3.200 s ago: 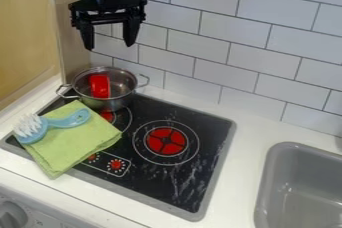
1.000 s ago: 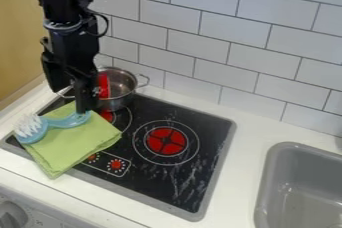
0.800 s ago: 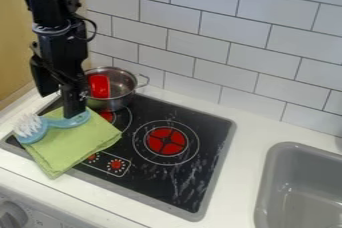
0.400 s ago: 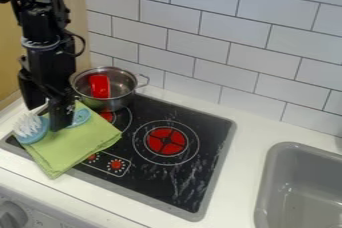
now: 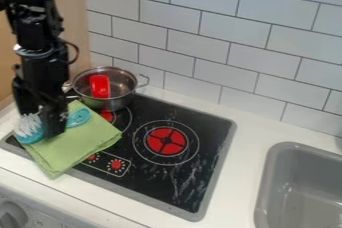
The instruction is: Move the brush to the upper right corner of the stove
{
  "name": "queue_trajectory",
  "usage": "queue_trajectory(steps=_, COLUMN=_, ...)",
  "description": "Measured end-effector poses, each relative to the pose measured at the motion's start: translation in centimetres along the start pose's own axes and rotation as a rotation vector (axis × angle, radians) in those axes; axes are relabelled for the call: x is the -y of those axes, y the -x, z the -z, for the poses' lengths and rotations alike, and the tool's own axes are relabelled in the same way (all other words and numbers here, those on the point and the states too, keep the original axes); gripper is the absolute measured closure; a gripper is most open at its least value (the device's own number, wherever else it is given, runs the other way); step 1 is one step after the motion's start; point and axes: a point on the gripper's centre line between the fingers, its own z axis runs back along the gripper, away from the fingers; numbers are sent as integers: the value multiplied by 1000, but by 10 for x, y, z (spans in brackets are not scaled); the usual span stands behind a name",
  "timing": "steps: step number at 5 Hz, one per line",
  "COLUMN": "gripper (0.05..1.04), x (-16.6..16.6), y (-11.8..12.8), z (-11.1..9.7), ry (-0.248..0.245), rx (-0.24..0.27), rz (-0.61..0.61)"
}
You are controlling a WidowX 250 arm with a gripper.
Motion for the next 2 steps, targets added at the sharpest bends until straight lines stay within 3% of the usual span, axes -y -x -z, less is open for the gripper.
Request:
queue_trajectory(steps=1, gripper=85, x=4, y=5, z=11, ry=42, rx=-49, rz=-3)
queue_trajectory(steps=2, gripper=146, x=2, y=2, z=11, ry=46, rx=-57, rz=6)
